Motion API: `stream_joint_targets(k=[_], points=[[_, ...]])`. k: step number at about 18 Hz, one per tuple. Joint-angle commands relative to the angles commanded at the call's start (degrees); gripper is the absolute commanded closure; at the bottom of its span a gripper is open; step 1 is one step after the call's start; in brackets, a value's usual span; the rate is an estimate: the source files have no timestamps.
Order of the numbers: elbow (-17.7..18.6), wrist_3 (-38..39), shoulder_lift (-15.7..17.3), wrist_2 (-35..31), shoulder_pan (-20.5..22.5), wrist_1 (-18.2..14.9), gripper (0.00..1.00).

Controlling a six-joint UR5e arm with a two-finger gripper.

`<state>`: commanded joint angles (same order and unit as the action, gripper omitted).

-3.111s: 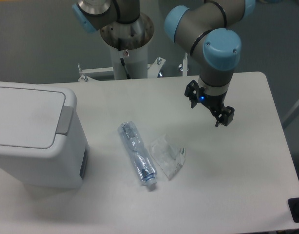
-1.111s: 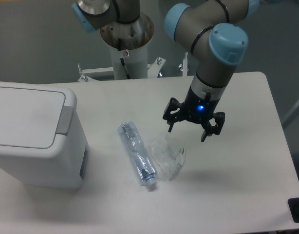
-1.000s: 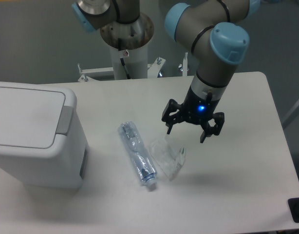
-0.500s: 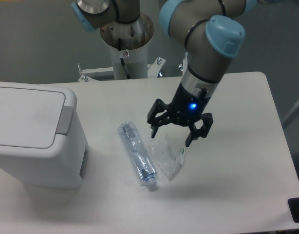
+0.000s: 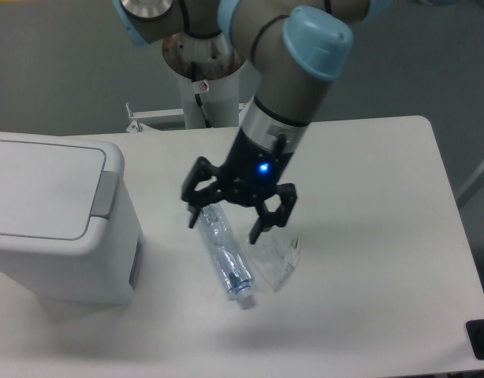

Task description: Open the trash can

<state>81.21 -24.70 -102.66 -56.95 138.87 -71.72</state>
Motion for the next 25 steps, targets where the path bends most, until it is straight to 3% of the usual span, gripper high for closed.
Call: stream_joint_targets(k=[5, 11, 14, 25], points=[[1.2, 0.1, 0.7, 1.1, -1.2, 0.2, 0.0], [5.0, 1.9, 4.5, 1.1, -1.9, 0.0, 0.0], [6.9, 2.5, 4.7, 0.4, -3.4, 0.4, 0.0], [7.5, 3.1, 4.3, 0.4, -5.6, 0.9, 0.0]])
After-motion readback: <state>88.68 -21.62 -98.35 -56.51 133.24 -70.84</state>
